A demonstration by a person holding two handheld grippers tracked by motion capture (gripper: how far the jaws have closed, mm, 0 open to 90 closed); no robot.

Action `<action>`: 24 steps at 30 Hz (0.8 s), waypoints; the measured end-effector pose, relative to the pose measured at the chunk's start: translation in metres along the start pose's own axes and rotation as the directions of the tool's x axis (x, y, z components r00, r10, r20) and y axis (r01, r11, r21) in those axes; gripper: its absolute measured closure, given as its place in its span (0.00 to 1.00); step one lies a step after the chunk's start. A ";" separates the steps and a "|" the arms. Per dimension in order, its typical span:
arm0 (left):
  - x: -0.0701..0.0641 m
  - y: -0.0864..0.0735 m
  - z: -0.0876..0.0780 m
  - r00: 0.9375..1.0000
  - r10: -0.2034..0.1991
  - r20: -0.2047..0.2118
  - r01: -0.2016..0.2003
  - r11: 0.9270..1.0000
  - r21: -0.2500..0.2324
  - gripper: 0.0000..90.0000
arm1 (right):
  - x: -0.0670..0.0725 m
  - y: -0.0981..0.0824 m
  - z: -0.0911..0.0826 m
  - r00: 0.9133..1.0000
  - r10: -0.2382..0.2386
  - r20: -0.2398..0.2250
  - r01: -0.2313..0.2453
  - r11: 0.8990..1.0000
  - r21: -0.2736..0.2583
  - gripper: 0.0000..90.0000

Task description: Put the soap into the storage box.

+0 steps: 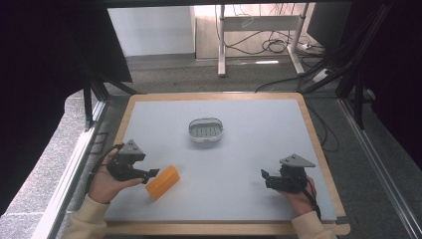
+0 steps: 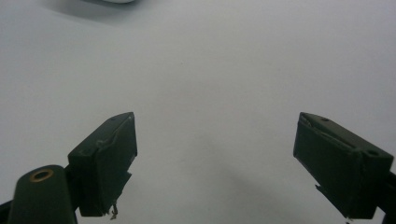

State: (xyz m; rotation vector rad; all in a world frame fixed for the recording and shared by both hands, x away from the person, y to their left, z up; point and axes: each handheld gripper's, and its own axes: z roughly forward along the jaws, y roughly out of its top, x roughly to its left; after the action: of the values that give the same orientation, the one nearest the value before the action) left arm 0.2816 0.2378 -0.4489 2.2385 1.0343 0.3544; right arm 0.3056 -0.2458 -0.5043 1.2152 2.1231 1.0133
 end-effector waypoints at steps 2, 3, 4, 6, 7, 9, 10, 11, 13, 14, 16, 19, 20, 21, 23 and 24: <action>-0.001 0.001 -0.001 1.000 0.006 0.002 -0.006 1.000 -0.003 0.27 | 0.000 0.000 0.000 1.000 -0.001 -0.001 0.001 1.000 0.000 0.16; -0.002 0.001 -0.002 1.000 0.005 0.003 -0.005 1.000 -0.006 0.27 | 0.000 0.000 0.001 1.000 -0.003 0.000 0.003 1.000 0.002 0.16; -0.002 0.002 -0.002 1.000 0.007 0.006 -0.007 1.000 -0.006 0.27 | 0.000 0.000 0.001 1.000 -0.003 0.000 0.003 1.000 0.002 0.16; -0.004 0.002 -0.001 1.000 0.008 0.013 -0.008 1.000 0.001 0.27 | 0.000 0.000 0.001 1.000 -0.008 0.000 0.008 1.000 0.006 0.16; -0.005 0.002 0.000 1.000 0.007 0.014 -0.008 1.000 0.009 0.27 | 0.000 0.000 0.002 1.000 -0.012 0.002 0.012 1.000 0.006 0.16; -0.008 0.003 0.004 1.000 0.011 0.018 -0.011 1.000 0.021 0.27 | 0.001 0.000 0.002 1.000 -0.017 0.004 0.017 1.000 0.010 0.16; -0.011 0.003 0.007 1.000 0.020 0.022 -0.020 0.999 0.026 0.27 | 0.001 0.000 0.002 1.000 -0.018 0.004 0.018 1.000 0.009 0.16; -0.011 0.003 0.007 1.000 0.020 0.022 -0.020 0.999 0.026 0.27 | 0.001 0.000 0.002 1.000 -0.018 0.004 0.018 1.000 0.009 0.16; -0.013 0.004 0.010 0.999 0.026 0.028 -0.027 0.999 0.028 0.27 | 0.001 -0.001 0.002 1.000 -0.018 0.006 0.018 1.000 0.008 0.16; -0.014 0.004 0.011 0.999 0.030 0.031 -0.031 0.999 0.031 0.27 | 0.001 0.000 0.001 1.000 -0.021 0.013 0.021 1.000 0.005 0.16; -0.016 0.004 0.013 0.999 0.031 0.031 -0.032 0.999 0.037 0.27 | 0.001 0.000 0.001 1.000 -0.025 0.015 0.025 1.000 0.004 0.16; -0.018 0.005 0.016 0.999 0.036 0.030 -0.038 0.998 0.050 0.27 | 0.002 0.000 0.001 0.999 -0.029 0.015 0.029 1.000 0.003 0.16; -0.019 0.005 0.018 0.999 0.035 0.028 -0.036 0.998 0.055 0.27 | 0.001 0.000 0.002 1.000 -0.025 0.017 0.025 1.000 0.002 0.16; -0.019 0.004 0.019 0.999 0.033 0.029 -0.035 0.998 0.060 0.27 | 0.001 0.000 0.002 1.000 -0.025 0.017 0.025 1.000 0.002 0.16; -0.021 0.004 0.022 0.999 0.035 0.036 -0.037 0.997 0.072 0.27 | 0.001 0.000 0.001 1.000 -0.023 0.018 0.023 1.000 0.002 0.16; -0.023 0.004 0.023 0.998 0.035 0.044 -0.038 0.996 0.075 0.27 | 0.000 -0.001 0.001 1.000 -0.023 0.019 0.023 1.000 0.002 0.16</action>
State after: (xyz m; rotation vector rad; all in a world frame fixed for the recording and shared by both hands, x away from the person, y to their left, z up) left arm 0.2802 0.2087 -0.4628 2.3246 1.0008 0.2869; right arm 0.3059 -0.2451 -0.5055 1.1937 2.1192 0.9863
